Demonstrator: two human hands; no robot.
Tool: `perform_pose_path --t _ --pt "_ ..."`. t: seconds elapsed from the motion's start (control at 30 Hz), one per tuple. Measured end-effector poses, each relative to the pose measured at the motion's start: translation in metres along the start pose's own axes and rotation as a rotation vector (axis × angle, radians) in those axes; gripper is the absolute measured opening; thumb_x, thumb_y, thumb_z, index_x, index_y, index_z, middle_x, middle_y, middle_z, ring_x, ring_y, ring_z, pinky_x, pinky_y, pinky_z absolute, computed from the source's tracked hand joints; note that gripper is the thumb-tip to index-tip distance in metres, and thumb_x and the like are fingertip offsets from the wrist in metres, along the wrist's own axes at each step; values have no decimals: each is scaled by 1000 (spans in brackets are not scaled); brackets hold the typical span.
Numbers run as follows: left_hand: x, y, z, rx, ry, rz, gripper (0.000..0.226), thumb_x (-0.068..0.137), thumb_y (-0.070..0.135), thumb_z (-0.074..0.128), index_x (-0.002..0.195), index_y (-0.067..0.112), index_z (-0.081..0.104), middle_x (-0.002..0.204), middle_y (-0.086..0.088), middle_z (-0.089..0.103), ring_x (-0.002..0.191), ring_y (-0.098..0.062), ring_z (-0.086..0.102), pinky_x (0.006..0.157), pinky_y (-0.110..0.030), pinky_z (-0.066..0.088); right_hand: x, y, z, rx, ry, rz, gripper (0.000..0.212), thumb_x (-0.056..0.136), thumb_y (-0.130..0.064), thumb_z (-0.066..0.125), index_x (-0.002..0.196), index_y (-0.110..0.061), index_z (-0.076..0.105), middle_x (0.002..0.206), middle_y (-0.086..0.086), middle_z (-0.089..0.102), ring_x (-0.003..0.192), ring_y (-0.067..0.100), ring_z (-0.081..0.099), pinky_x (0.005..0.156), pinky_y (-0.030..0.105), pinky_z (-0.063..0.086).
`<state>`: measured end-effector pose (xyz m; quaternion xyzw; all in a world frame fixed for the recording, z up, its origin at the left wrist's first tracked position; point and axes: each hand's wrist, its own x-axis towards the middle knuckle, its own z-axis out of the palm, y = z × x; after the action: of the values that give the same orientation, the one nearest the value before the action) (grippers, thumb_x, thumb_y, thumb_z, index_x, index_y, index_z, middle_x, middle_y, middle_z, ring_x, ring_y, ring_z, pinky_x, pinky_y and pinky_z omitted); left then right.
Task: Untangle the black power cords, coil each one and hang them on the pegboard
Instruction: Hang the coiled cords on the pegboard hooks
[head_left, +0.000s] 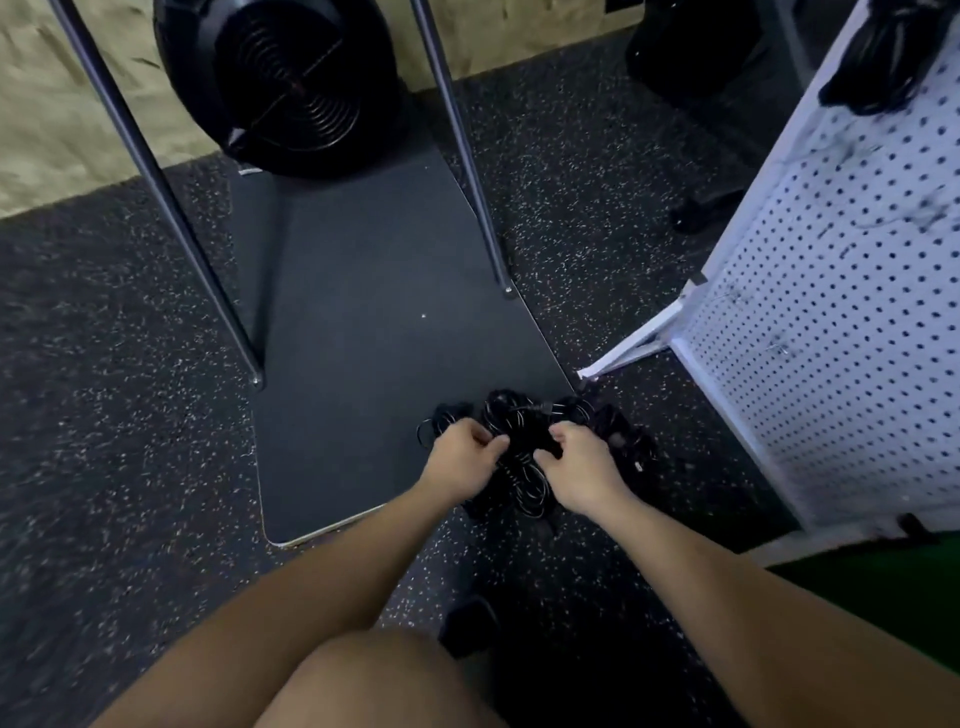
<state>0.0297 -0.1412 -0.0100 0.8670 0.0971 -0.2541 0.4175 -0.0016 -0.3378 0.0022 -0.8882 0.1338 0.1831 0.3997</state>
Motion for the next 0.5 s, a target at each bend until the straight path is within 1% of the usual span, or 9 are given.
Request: perform_pose_path --t 0.07,0.13,0.2,0.23,0.27,0.33,0.4,0.47,0.5 --pt "14 -17 18 7 48 -91 64 82 75 70 106 17 59 91 -3 78 84 -22 75 78 -42 61 9 7 10 7 -48 13 58 106 -30 71 158 -11 52 154 7 61 141 26 59 117 38 49" --pt "32 -34 34 -26 74 -136 89 70 85 65 106 4 62 88 -6 76 76 -22 73 67 -38 56 17 11 20 5 -102 4 59 108 -29 68 161 -13 48 158 7 57 144 25 56 119 40 46" --pt "52 -54 50 -75 77 -132 96 72 86 66 105 -4 66 81 -7 73 65 -21 67 58 -35 51 24 14 28 -19 -111 -6 58 109 -30 66 162 -14 48 160 8 53 144 27 55 120 42 46" --pt "55 -57 55 -113 85 -139 95 74 86 69 104 -4 66 80 -7 74 64 -22 66 58 -38 55 27 16 31 -23 -106 4 59 109 -31 66 162 -14 47 161 9 50 144 27 55 119 42 46" --pt "58 -60 60 -162 90 -150 91 74 86 71 105 1 65 83 -7 75 66 -23 68 61 -44 60 30 17 33 -29 -100 14 59 109 -31 66 162 -13 47 160 10 49 143 28 55 119 42 47" --pt "48 -48 60 -280 121 -177 76 73 81 76 108 15 58 93 -8 77 79 -26 76 74 -52 66 35 19 34 -20 -104 38 60 108 -28 68 162 -12 48 158 12 52 140 28 57 117 39 47" --pt "22 -18 50 -383 114 -220 62 81 65 83 112 21 53 102 -10 76 90 -30 79 78 -55 68 36 20 33 68 -138 88 59 106 -21 71 161 -10 51 155 12 58 139 26 60 115 33 47" --pt "8 -3 44 -448 92 -227 48 92 42 86 117 15 55 106 -13 75 94 -32 79 77 -55 69 33 21 30 141 -158 129 55 105 -15 74 157 -10 57 150 9 64 137 23 62 110 27 45" --pt "2 -1 41 -433 93 -215 44 93 36 87 117 13 58 105 -13 76 93 -31 79 76 -54 69 30 21 29 157 -146 126 53 104 -14 74 155 -11 60 147 8 66 136 22 63 110 26 45"
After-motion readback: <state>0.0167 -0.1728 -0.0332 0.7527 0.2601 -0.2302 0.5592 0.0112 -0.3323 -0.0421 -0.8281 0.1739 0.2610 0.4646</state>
